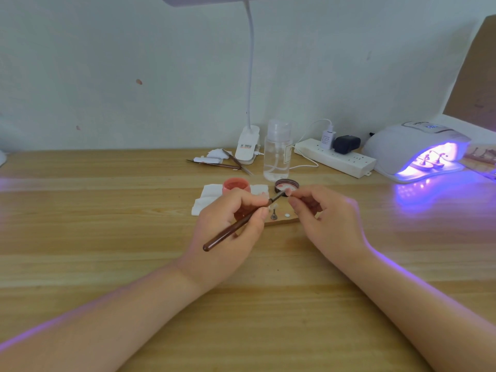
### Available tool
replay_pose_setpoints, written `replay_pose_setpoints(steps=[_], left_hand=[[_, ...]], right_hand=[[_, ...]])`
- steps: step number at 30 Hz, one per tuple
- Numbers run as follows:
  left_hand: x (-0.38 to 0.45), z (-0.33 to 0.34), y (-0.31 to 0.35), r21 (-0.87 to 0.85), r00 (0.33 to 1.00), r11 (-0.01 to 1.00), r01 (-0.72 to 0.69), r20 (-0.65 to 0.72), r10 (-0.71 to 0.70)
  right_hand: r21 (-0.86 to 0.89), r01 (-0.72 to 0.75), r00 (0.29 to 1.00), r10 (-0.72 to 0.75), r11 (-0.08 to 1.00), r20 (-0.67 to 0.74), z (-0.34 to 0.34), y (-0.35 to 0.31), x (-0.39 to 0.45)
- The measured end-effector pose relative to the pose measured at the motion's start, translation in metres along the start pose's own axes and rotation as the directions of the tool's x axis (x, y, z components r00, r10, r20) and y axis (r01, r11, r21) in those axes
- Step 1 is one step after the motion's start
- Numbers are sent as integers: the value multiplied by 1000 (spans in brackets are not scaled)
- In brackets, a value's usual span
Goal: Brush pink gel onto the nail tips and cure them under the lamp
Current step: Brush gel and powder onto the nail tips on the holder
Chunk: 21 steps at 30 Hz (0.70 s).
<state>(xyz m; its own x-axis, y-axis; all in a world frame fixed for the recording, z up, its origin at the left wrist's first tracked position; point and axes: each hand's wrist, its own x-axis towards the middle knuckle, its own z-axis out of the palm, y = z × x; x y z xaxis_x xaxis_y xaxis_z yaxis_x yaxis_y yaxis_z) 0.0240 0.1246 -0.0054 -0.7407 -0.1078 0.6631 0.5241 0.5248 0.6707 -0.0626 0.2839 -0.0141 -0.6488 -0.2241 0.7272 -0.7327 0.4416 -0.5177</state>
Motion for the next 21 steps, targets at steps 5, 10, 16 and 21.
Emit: replay_pose_setpoints(steps=[5, 10, 16, 21], left_hand=[[0, -3, 2, 11, 993, 994, -105, 57, 104], [0, -2, 2, -69, 1000, 998, 9, -15, -10], [3, 2, -5, -255, 992, 960, 119, -21, -128], [3, 3, -6, -258, 994, 961, 99, -29, -110]], right_hand=[[43, -27, 1000, 27, 999, -1, -1, -1, 0], [111, -71, 997, 70, 991, 12, 0, -1, 0], [138, -74, 997, 70, 988, 34, 0, -2, -1], [138, -54, 998, 51, 989, 25, 0, -1, -1]])
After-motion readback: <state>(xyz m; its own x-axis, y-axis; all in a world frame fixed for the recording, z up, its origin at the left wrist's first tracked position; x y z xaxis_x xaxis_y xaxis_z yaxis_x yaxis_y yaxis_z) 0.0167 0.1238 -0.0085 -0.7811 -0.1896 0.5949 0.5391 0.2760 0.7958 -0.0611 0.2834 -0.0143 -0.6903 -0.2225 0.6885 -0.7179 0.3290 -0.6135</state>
